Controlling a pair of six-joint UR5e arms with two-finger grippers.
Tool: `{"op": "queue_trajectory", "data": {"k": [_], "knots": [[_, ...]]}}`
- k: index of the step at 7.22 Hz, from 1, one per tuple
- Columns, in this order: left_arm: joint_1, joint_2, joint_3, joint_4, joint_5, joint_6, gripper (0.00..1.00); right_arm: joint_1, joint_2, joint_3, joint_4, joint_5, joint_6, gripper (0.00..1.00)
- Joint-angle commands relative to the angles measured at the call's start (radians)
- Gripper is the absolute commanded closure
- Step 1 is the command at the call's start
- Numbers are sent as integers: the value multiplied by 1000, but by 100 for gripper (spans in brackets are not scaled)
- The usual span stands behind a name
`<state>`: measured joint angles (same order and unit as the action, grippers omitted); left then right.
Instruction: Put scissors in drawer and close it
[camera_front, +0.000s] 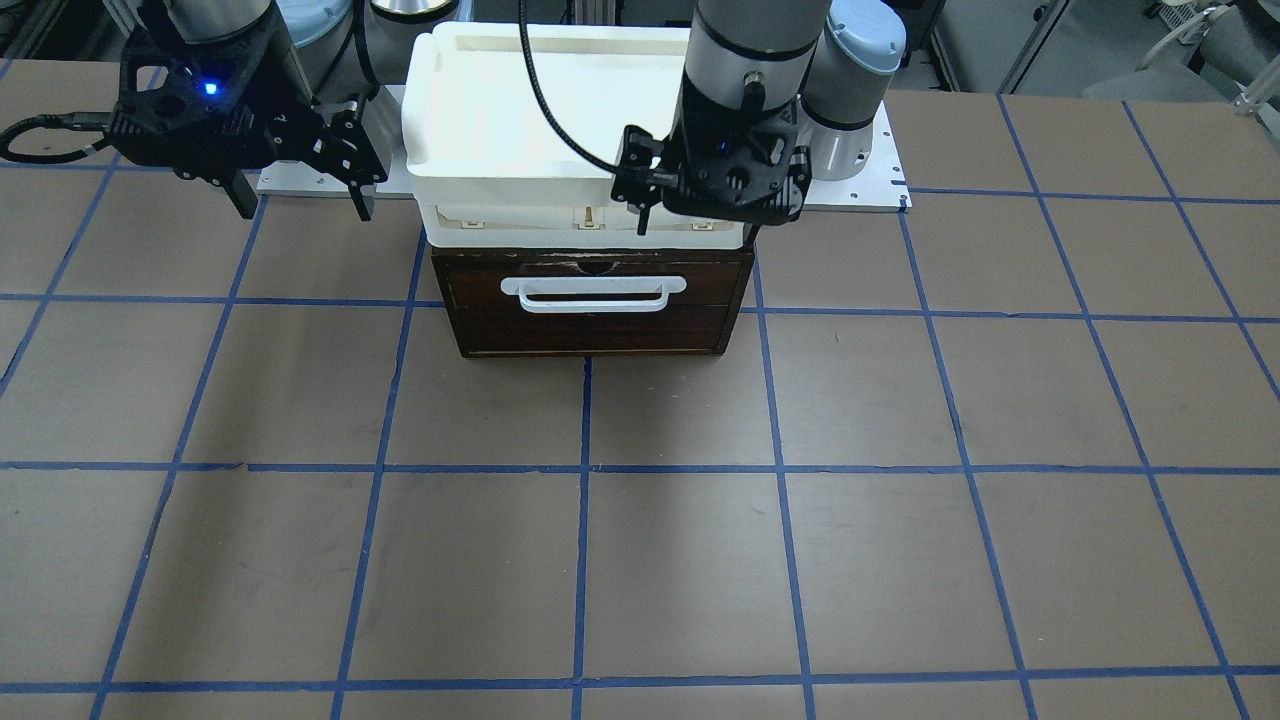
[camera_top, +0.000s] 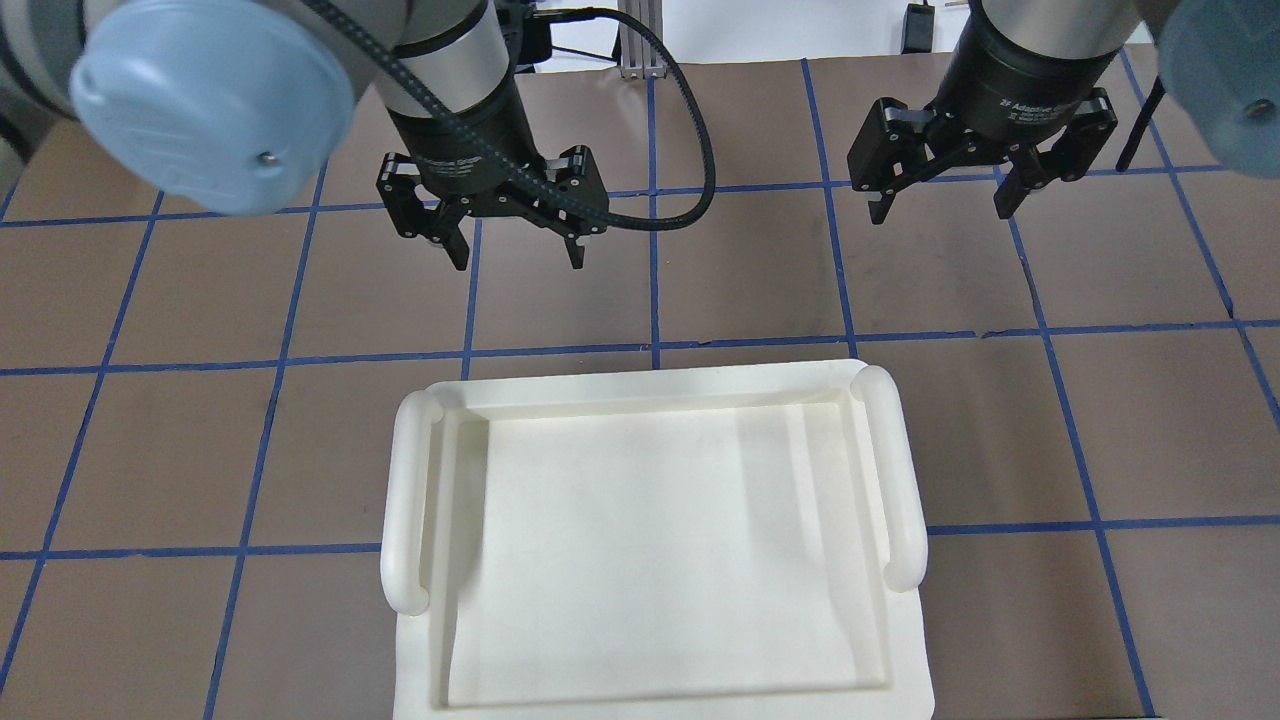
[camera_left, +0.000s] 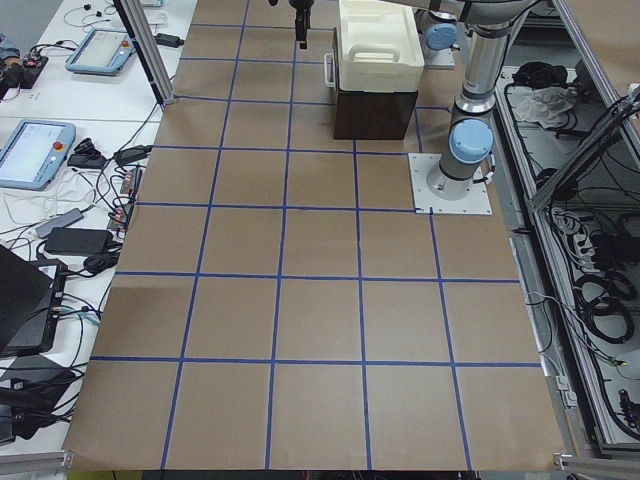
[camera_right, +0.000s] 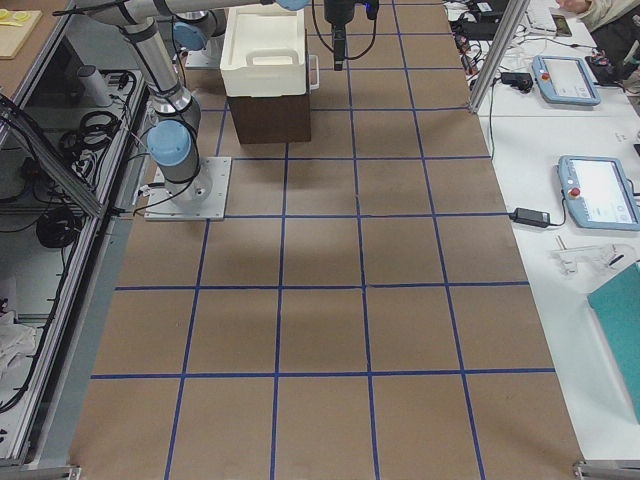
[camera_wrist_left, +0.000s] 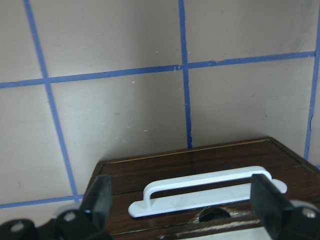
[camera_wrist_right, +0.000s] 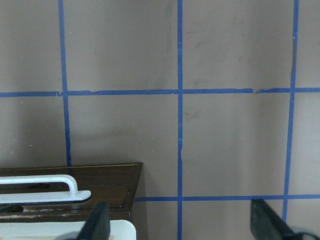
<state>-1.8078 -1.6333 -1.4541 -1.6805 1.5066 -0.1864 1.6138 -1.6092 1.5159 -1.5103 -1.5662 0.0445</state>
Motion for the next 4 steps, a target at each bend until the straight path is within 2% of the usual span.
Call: {"op": "queue_trajectory", "data": {"k": [1,4], "knots": [[121,137,-104,-16,0,39,1,0,0,0,1,0,0,0],[176,132,-91,-13,-3,44,0,0,0,0,-1,0,0,0]]}}
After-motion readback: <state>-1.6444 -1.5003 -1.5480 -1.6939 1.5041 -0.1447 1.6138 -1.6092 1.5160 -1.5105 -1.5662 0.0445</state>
